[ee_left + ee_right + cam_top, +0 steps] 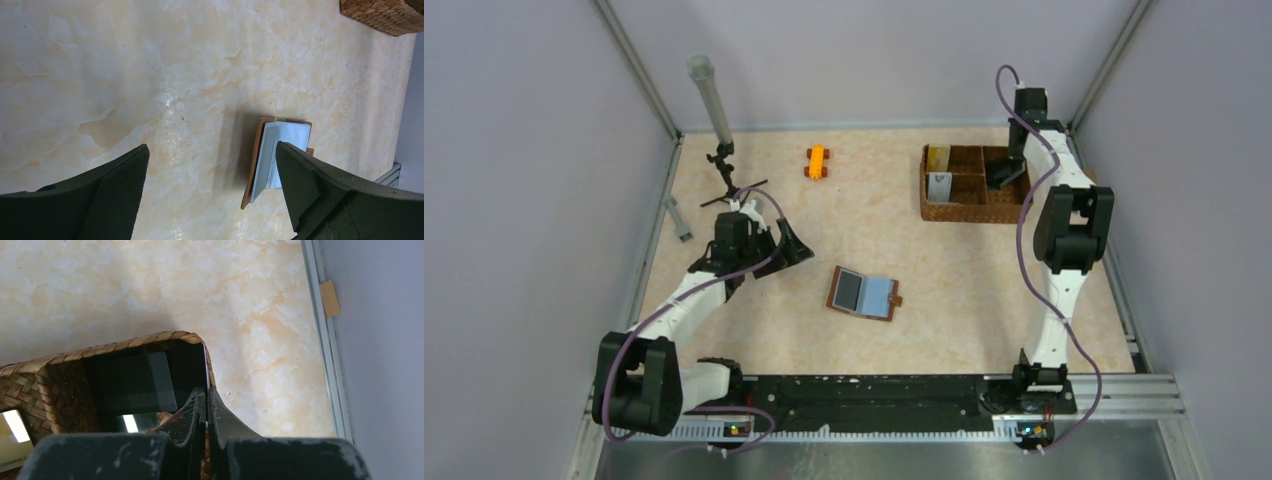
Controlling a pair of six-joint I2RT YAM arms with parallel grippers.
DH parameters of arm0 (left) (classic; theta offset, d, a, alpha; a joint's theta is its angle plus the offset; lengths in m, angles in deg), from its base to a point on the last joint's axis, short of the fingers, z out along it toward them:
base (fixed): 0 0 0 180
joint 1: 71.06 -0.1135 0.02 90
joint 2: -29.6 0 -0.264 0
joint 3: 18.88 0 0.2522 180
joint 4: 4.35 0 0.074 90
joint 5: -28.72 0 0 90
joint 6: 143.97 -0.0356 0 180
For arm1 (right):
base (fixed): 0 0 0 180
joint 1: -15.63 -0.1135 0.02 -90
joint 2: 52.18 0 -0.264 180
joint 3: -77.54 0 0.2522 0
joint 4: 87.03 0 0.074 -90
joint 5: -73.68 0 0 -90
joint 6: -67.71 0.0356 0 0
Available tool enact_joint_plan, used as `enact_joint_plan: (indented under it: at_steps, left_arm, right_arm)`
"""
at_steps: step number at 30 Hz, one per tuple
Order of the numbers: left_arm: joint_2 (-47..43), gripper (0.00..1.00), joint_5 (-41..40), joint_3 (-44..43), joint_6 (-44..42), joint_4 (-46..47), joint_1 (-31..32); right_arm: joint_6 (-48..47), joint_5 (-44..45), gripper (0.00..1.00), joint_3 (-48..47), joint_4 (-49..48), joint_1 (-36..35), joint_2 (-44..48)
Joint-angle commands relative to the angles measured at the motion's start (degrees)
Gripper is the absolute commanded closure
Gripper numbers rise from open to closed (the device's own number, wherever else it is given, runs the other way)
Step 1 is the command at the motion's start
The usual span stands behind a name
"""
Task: Put the credit cards into the card holder
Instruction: Pick up the credit card from the storage box.
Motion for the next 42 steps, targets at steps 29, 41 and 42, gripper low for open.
enact_joint_plan:
  at_steps: [29, 41, 42]
  left_arm:
    - [-7.44, 0.01, 11.02, -1.53, -3.53, 6.15, 0.95]
    - [-8.22, 0.01, 19.45, -6.79, -7.5, 9.76, 16.28]
    - [-8.25, 0.01, 20.44, -6.58, -7.24, 10.14, 16.56]
  right_arm:
    - [7.7, -20.55, 1.0, 18.36, 0.06, -5.14, 35.01]
    - [5.51, -57.69, 1.0, 35.53, -1.93, -22.28, 46.19]
    - [5.85, -61.45, 1.0, 36.94, -3.1, -23.22, 46.52]
